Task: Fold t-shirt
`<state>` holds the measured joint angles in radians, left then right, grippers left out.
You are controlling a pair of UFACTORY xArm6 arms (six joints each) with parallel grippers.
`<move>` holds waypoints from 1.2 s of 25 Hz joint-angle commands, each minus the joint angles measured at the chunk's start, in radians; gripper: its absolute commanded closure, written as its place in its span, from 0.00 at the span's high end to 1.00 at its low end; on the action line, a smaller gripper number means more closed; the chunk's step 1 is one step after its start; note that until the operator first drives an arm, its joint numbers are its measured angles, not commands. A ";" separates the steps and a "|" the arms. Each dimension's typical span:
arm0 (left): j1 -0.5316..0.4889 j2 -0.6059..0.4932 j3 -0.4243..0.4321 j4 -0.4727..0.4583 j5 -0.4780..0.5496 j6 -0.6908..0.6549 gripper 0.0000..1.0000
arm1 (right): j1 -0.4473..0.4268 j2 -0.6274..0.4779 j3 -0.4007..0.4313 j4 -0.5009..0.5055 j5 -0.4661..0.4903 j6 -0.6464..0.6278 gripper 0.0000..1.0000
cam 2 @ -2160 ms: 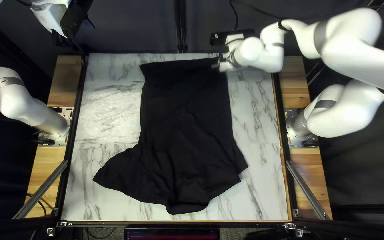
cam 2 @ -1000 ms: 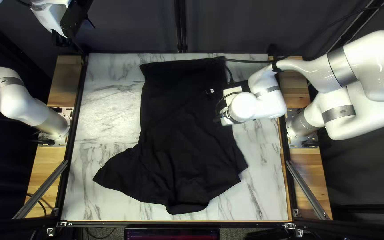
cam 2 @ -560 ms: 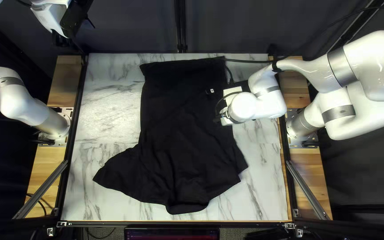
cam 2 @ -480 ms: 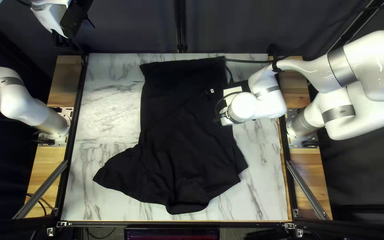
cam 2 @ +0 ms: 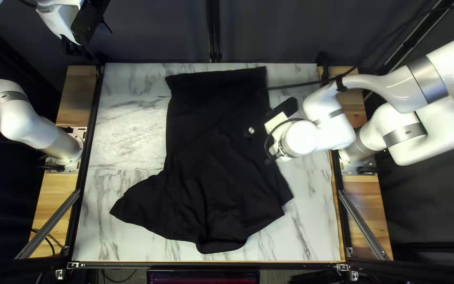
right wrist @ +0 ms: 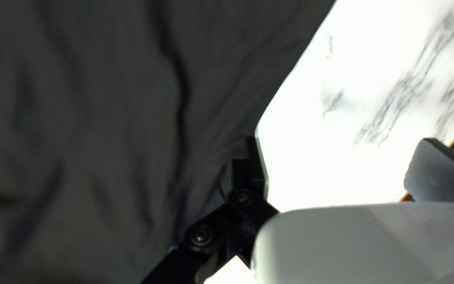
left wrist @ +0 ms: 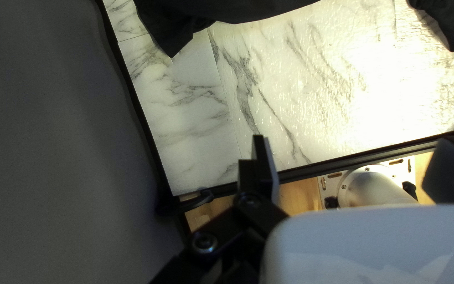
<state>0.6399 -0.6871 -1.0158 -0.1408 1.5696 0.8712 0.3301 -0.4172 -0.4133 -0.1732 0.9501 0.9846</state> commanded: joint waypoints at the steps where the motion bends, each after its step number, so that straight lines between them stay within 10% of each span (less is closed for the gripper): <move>1: 0.000 0.000 0.000 0.000 0.000 0.000 1.00 | 0.002 -0.001 0.004 0.005 -0.006 -0.020 1.00; 7: 0.000 0.000 0.000 0.000 0.000 0.000 1.00 | 0.008 -0.046 0.028 -0.003 -0.005 -0.079 1.00; 15: 0.000 0.000 0.000 0.000 0.000 0.000 1.00 | 0.094 -0.039 0.079 0.200 -0.111 -0.508 1.00; 30: 0.000 0.000 0.000 0.000 0.000 0.000 1.00 | 0.111 0.039 0.094 0.343 -0.198 -0.379 1.00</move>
<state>0.6399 -0.6870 -1.0158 -0.1408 1.5696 0.8712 0.4141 -0.4223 -0.3320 0.0893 0.8243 0.5188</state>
